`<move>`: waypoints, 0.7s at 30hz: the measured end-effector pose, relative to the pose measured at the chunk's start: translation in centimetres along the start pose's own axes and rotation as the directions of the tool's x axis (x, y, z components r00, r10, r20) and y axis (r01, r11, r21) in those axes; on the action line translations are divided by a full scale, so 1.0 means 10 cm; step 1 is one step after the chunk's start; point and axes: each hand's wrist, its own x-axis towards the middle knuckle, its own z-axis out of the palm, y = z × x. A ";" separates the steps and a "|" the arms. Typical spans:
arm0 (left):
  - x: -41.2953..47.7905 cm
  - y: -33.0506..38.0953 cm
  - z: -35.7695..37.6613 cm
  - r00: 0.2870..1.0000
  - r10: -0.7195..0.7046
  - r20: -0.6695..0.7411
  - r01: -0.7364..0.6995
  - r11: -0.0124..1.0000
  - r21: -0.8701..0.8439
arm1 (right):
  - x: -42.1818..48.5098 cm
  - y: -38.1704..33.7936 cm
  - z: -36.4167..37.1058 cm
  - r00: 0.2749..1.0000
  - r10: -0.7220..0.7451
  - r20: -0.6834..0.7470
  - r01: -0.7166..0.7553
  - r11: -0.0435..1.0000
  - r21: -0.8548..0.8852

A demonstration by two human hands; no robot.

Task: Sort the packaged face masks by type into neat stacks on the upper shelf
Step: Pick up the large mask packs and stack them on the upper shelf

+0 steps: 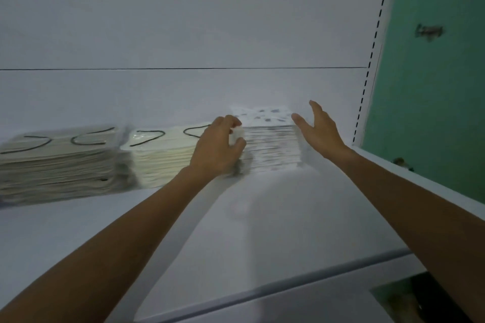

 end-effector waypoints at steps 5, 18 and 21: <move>0.19 0.16 0.12 0.960 -0.262 -0.100 0.270 0.960 0.077 | 0.26 0.10 -0.05 0.974 0.163 0.155 -0.185 0.973 0.137; 0.22 0.24 0.37 0.938 -0.346 0.024 0.314 0.876 0.367 | 0.36 0.27 0.07 0.928 0.140 0.345 -0.219 0.955 0.201; 0.28 0.25 0.44 0.943 -0.323 0.076 0.230 0.801 0.553 | 0.31 0.23 0.08 0.894 0.105 0.437 -0.220 0.950 0.222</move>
